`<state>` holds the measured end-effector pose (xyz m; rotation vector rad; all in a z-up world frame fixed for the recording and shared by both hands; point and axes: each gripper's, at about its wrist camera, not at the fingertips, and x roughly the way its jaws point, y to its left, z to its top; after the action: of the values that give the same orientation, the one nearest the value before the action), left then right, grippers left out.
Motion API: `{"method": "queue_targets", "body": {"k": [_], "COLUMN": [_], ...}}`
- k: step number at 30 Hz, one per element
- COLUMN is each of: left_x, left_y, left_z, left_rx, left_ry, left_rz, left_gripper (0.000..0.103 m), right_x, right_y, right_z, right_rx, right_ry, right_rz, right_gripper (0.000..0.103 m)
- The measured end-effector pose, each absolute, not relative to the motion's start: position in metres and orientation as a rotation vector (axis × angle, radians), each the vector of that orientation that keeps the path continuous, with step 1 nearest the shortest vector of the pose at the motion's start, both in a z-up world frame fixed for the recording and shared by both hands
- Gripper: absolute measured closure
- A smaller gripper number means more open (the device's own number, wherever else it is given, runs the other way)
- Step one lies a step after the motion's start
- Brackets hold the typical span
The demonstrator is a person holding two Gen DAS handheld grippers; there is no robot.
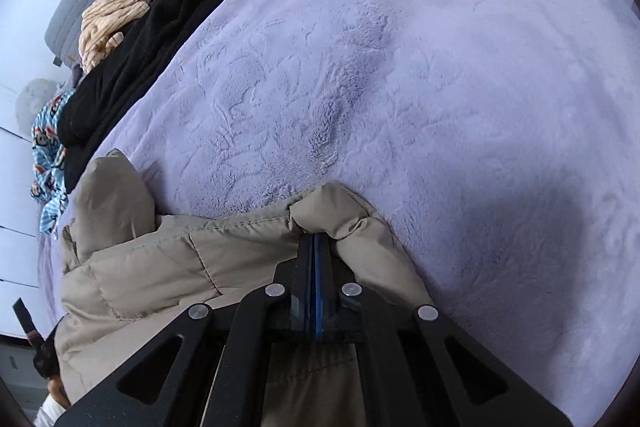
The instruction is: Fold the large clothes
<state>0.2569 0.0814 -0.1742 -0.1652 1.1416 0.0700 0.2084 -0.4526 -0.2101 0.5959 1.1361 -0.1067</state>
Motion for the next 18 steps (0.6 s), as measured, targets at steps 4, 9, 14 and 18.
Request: {"method": "queue_targets", "body": {"k": [4,9,14,18], "left_x": [0.249,0.219,0.174,0.142], "left_y": [0.087,0.089,0.084,0.073], "left_z": [-0.152,-0.114,-0.086,-0.081], "left_rx": [-0.157,-0.089,-0.085,-0.088], "left_ry": [1.155,1.152,1.149,1.196], "left_rz": [0.103,0.095,0.056,0.048], "left_gripper": [0.056,0.035,0.029,0.029], "right_x": [0.201,0.174,0.125,0.086], "right_y": [-0.455,-0.448,-0.44,-0.429], "right_z": [-0.196,-0.161,-0.133,-0.118], "right_rx": [0.604,0.586,0.643,0.677], "right_ry": [1.144,1.124,1.08,1.071], "right_rz": [-0.125,-0.115,-0.09,-0.072], "right_gripper": [0.099,0.097,0.059,0.054]}}
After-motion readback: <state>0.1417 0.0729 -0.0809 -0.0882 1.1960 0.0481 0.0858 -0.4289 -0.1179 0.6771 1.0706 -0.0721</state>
